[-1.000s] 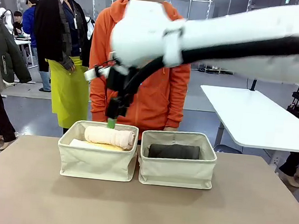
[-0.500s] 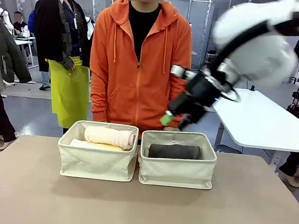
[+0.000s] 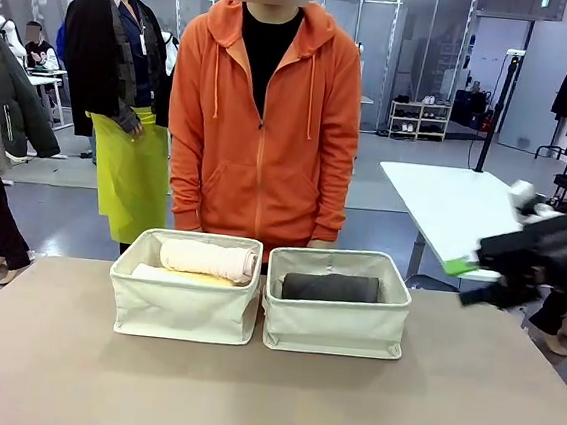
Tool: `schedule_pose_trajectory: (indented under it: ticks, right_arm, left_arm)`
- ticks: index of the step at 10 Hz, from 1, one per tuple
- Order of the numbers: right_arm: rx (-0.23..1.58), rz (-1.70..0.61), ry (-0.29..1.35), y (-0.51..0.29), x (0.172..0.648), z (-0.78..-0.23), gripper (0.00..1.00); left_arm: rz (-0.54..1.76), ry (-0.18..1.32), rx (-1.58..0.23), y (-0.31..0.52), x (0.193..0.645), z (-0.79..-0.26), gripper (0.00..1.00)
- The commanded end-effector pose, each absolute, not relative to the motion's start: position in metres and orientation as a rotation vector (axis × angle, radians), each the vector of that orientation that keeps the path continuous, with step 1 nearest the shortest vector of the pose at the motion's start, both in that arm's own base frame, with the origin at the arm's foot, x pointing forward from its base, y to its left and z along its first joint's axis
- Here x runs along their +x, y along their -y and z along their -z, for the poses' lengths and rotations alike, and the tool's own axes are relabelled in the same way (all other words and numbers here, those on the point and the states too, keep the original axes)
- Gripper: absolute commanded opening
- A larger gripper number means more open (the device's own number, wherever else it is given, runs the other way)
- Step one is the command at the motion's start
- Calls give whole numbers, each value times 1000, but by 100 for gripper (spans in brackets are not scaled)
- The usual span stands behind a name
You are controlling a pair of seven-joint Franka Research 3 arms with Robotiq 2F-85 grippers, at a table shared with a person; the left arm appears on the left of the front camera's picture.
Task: Divide the towels into two baskets.
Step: Pick up one hotel-folded towel from the bottom of the table and place it in the Fabric basket indicated by the person.
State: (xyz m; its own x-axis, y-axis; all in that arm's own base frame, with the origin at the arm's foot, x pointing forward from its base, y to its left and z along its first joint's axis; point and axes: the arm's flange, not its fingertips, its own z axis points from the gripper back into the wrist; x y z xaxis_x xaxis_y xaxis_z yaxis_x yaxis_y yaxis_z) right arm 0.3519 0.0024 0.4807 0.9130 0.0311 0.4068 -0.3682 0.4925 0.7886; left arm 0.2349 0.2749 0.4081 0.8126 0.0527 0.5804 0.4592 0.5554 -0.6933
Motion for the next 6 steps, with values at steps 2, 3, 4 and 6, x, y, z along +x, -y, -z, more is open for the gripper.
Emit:
schedule_pose_trajectory:
  ticks: [2, 3, 4, 6]
  right_arm:
    - [1157, -117, 389, 57, 309, -462, 100]
    - [1179, -43, 386, 73, 285, -450, 100]
    - [1212, 12, 396, 82, 264, -439, 100]
    - [1266, 161, 455, 92, 222, -409, 100]
  left_arm:
    - [259, 606, -962, -276, 232, -411, 100]
    - [259, 606, -962, -276, 232, -411, 100]
    - [259, 606, -962, -276, 232, -411, 100]
    - [259, 606, -962, -276, 232, -411, 100]
